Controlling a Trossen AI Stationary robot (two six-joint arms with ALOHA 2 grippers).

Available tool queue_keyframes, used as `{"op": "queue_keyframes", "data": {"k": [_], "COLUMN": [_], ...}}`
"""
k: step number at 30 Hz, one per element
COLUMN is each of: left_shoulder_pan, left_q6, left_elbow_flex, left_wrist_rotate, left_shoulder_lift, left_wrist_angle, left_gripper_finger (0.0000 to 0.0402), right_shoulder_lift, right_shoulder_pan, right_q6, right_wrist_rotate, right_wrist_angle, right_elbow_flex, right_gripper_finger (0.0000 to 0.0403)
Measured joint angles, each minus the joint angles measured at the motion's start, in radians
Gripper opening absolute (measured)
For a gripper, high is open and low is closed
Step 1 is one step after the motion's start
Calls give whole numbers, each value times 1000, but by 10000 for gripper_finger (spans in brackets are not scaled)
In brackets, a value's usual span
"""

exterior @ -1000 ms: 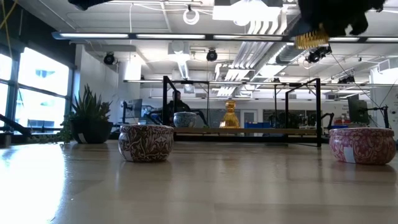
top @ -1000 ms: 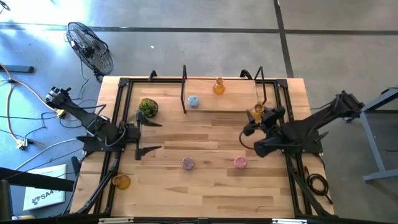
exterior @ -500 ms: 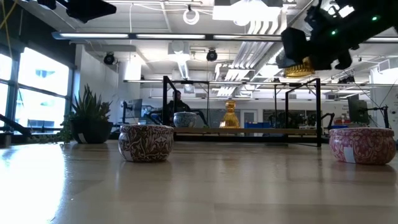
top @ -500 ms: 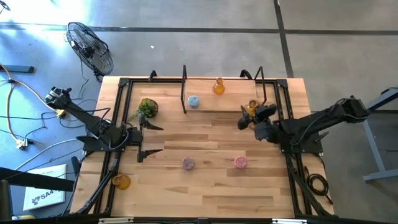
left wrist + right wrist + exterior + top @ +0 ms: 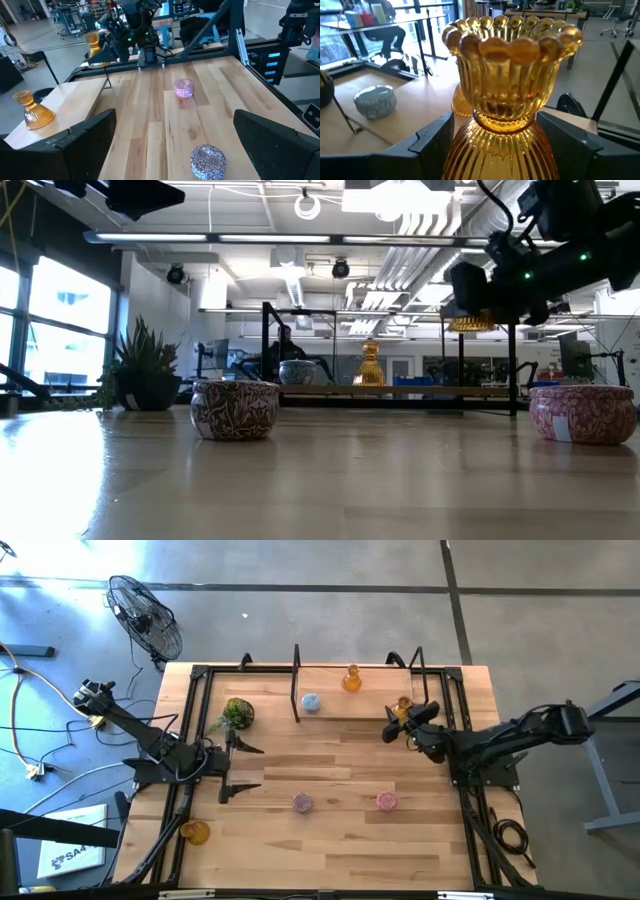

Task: Pick & Place candle stick holders
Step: Put the top yellow candle holder on the shelf aligned with the other yellow candle holder

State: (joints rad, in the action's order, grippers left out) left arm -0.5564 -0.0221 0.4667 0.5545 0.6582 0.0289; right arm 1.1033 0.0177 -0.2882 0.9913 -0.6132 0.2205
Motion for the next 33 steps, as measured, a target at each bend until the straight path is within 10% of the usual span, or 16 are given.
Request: {"op": "queue_keyframes", "data": {"k": [17, 33], "left_shoulder_pan": [0, 1], "left_q6": [-20, -26], "left_elbow_flex": [0, 0], "left_wrist_rotate": [10, 13], "left_shoulder_lift": [0, 0], "left_wrist_angle": [0, 28], "left_gripper_finger": [397, 397], "right_shoulder_lift": [449, 533], "right_shoulder_pan": [-3, 158], "right_q6": [-195, -47], "right_wrist_rotate": [152, 72], "right_wrist_angle": [-197, -401], "right_elbow_flex": [61, 76], "right_gripper_finger": [262, 262]}}
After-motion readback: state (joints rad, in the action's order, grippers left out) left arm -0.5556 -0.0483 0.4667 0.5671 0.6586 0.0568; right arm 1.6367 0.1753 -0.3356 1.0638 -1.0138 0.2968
